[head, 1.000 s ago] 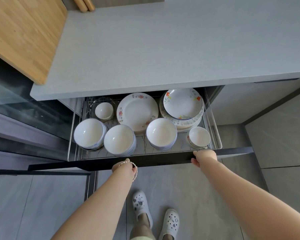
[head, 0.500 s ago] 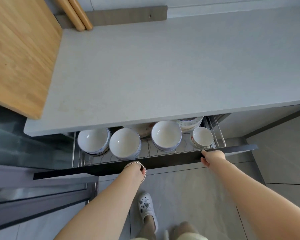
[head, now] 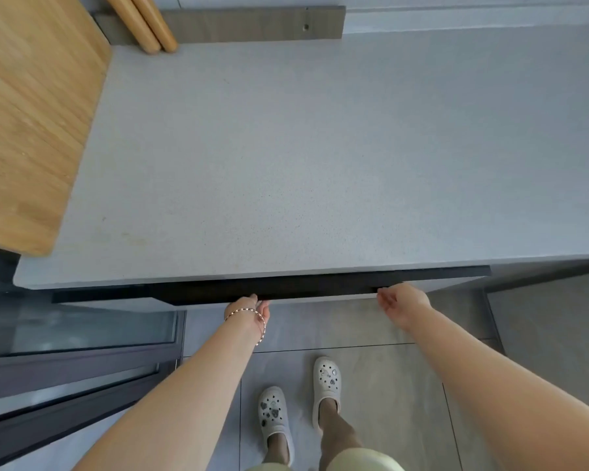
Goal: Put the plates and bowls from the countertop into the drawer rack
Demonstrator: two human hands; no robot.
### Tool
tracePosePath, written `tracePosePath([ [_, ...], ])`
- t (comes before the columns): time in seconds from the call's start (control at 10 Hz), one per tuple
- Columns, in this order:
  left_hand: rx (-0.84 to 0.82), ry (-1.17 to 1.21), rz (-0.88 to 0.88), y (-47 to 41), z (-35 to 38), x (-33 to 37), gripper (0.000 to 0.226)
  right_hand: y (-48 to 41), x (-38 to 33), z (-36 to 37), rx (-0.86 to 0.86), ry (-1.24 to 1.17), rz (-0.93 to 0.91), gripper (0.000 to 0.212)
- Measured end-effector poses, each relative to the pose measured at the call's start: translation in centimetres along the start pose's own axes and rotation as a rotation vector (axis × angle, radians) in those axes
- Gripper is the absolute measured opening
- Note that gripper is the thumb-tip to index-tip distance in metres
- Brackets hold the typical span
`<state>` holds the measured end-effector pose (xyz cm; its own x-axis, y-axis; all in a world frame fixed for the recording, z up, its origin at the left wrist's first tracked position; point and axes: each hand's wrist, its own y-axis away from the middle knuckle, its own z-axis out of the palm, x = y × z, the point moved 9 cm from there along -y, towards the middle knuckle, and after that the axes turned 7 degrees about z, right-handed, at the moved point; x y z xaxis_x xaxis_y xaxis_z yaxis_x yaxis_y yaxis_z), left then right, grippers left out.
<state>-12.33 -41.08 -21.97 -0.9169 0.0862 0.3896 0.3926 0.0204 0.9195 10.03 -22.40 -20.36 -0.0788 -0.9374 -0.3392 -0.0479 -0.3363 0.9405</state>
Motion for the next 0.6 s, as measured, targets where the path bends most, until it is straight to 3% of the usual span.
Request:
tracePosePath([
  [0.1,-0.007,0.046,0.028,-0.6,1.3,0.7,0.023,-0.9,-0.8,0.7,-0.026,-0.085,0.019,0.064],
  [0.2,-0.016,0.075,0.054,-0.8,2.1,1.0,0.016,-1.7,-0.7,1.3,-0.038,-0.025,0.052,0.06],
  [0.4,-0.085,0.048,0.057,-0.7,3.1,1.4,0.032,-1.6,-1.3,2.1,-0.124,0.079,0.02,0.077],
  [0.5,-0.129,-0.014,0.094,-0.2,3.2,1.9,0.067,-1.7,-1.1,2.0,-0.173,0.257,0.016,0.078],
  [0.6,-0.211,-0.313,0.119,1.7,3.1,1.5,0.059,-0.6,-0.7,1.8,-0.186,0.703,-0.03,0.065],
])
